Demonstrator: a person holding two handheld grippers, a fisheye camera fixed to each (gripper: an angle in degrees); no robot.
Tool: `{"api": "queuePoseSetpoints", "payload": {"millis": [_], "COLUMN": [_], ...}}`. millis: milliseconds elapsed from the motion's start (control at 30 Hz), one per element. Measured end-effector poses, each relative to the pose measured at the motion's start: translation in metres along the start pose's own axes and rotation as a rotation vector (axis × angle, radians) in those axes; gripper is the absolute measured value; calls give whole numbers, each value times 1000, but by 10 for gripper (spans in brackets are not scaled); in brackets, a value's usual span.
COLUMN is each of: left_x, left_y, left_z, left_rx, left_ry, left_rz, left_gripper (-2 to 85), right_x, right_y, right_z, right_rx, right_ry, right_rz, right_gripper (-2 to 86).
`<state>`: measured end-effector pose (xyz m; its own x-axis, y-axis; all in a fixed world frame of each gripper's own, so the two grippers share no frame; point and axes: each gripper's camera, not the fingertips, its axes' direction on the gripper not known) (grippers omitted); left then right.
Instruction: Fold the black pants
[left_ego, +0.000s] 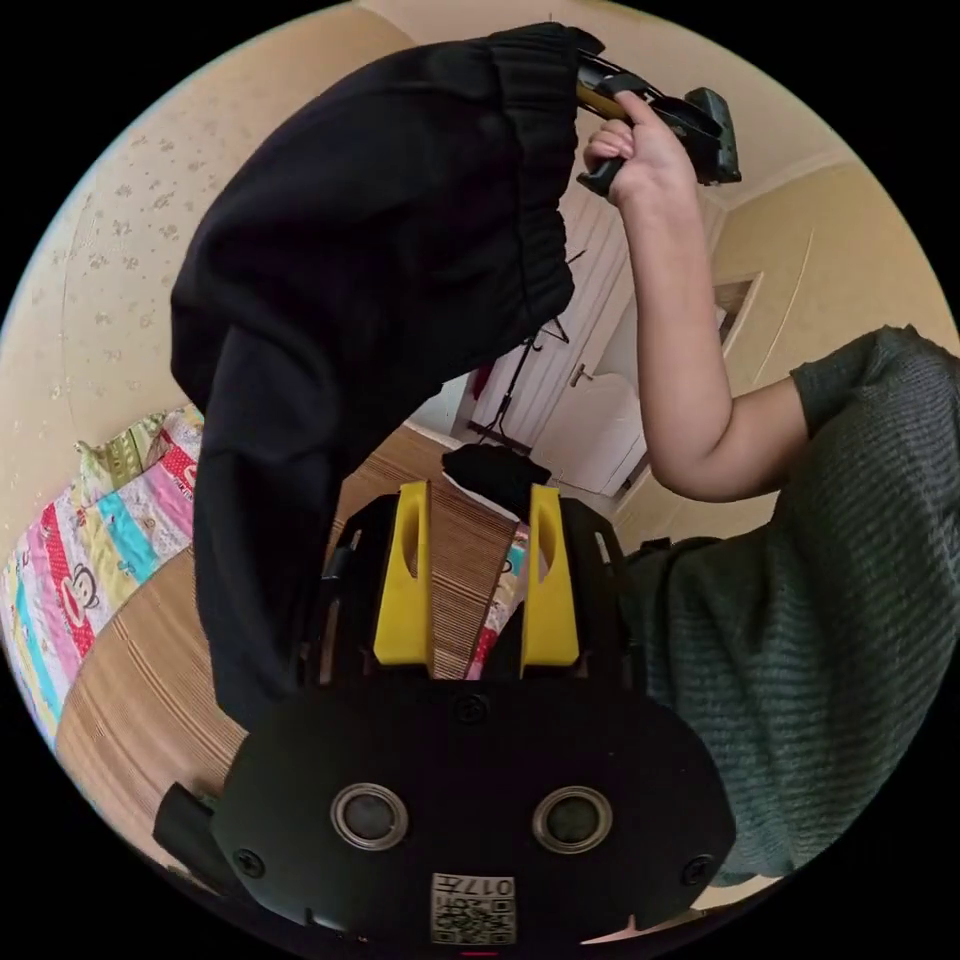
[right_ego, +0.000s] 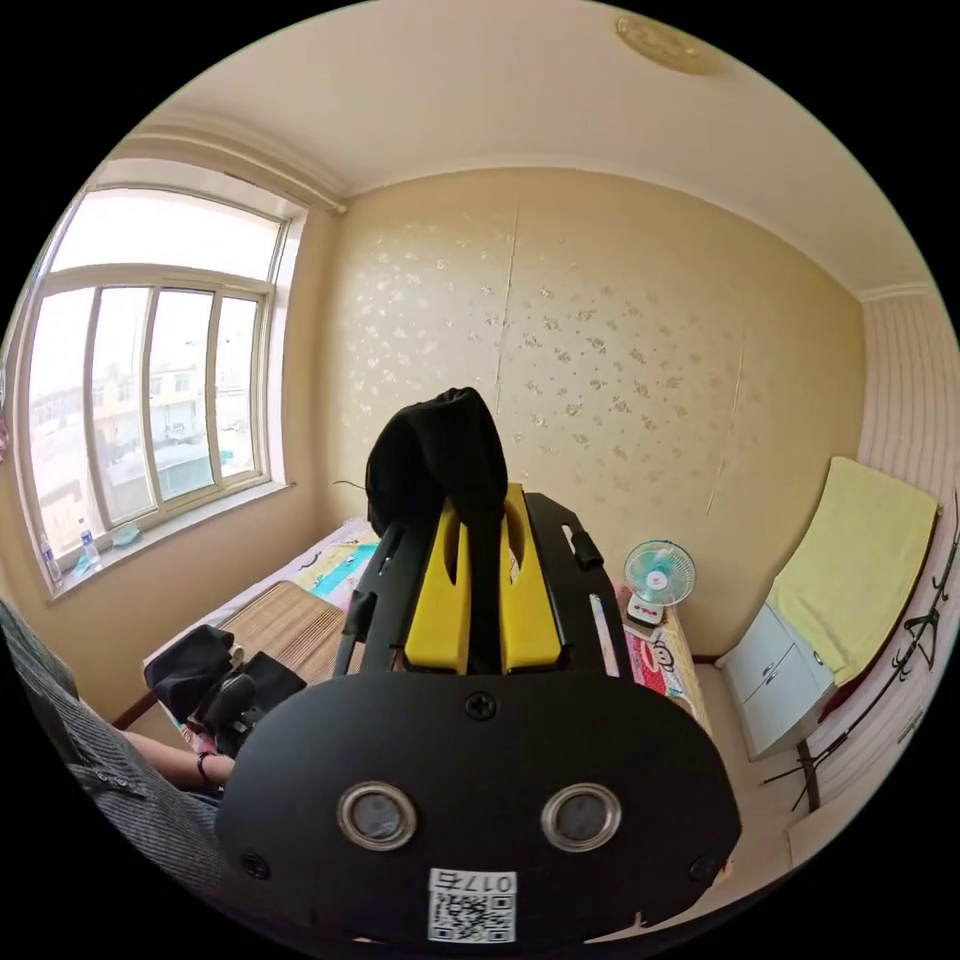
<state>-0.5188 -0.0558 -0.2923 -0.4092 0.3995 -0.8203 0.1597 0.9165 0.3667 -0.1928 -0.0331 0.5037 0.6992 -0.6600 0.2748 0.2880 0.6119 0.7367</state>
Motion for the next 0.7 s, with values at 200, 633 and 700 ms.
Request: {"api": "queuePoseSetpoints", "payload": {"millis": [200,633,700], "left_x": [-3,101,105], "left_y": [-35,-45,-54], "left_z": [79,106,114], "left_rx": [7,113,112], "left_ry": [292,-465,-494], "left_rz": [-168,80,71], "left_gripper": [144,175,172], "right_x": [-24,-56,-54], "right_y": [-35,-117,-124], "right_z": [3,109,110], "right_rx": [34,-330,-346], "right_ry": [91,445,429], "right_rz": [-47,-383,-394], "right_gripper": [54,52,52]}}
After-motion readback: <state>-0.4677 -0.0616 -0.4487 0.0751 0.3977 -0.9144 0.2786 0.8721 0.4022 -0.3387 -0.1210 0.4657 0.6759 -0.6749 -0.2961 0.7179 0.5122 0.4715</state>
